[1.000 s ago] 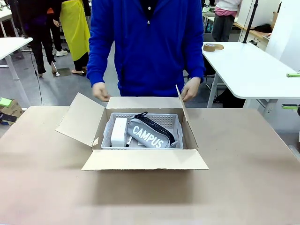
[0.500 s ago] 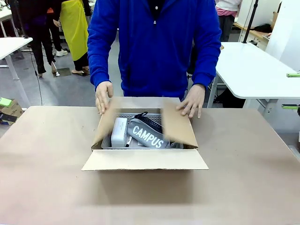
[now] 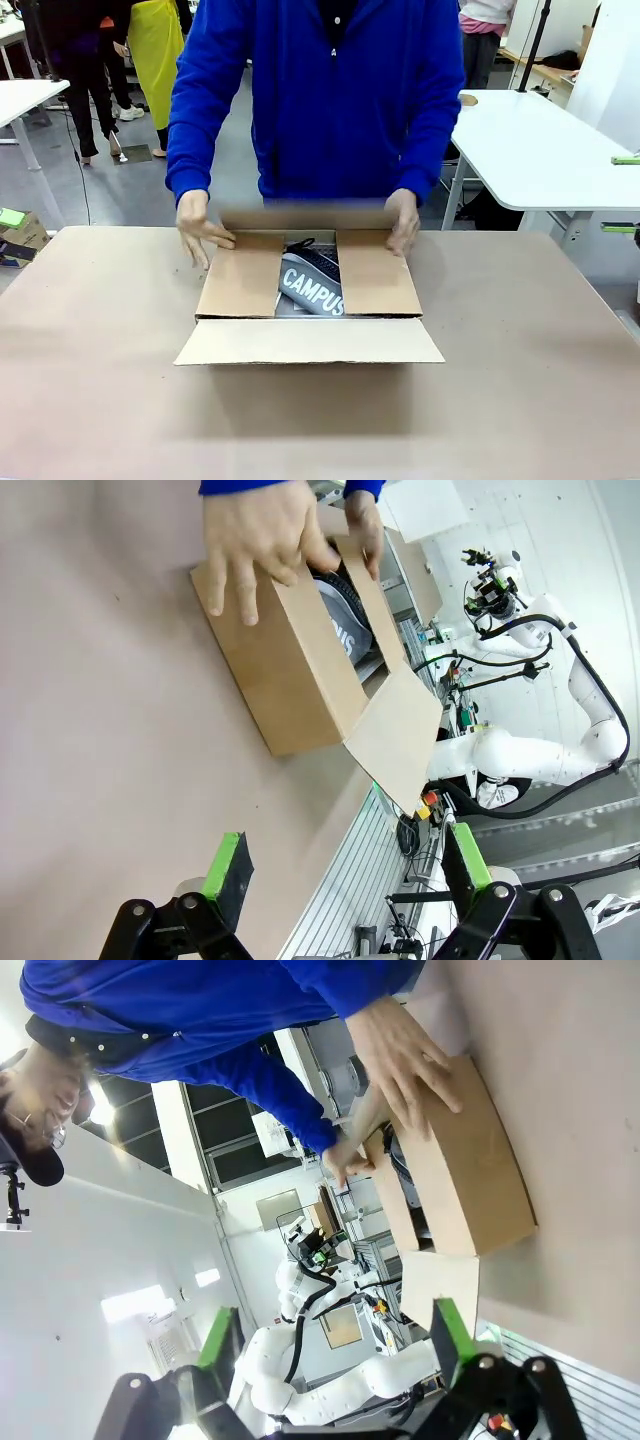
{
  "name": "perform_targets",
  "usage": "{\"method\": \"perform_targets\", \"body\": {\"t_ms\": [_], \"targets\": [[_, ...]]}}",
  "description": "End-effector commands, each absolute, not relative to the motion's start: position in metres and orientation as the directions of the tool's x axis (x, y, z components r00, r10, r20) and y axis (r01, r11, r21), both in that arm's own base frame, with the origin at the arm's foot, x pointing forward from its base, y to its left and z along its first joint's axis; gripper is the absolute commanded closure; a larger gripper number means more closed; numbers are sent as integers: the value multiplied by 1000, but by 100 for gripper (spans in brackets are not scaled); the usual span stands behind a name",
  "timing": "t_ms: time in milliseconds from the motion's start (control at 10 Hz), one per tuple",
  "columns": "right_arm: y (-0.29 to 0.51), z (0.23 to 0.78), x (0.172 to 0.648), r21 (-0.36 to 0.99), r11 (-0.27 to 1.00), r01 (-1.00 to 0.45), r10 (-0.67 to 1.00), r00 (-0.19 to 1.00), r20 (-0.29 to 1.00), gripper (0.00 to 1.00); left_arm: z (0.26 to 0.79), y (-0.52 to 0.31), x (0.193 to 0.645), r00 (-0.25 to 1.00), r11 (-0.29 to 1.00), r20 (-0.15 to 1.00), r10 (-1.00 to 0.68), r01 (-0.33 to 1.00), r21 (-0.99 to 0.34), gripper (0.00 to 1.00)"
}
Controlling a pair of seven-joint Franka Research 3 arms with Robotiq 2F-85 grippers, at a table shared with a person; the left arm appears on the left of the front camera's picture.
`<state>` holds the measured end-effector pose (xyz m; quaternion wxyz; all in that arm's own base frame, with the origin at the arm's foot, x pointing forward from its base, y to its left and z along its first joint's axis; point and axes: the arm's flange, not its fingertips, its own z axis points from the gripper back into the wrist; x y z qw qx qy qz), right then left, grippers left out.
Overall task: Pack the gift set into the box.
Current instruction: Press and hold the closed box until the human finishes sealing it.
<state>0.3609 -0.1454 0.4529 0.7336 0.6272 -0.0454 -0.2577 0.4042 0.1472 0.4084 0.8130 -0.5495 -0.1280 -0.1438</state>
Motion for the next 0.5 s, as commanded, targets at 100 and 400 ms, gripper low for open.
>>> {"method": "perform_targets", "body": {"t_ms": [100,400], "targets": [[-144,454,361,944,79,319,-434,864,-255,0,409,147,400,924,361,369,-100,380,-852,0],[-144,454,361,944,79,319,-434,864,-255,0,409,147,400,924,361,369,-100,380,-852,0]]}}
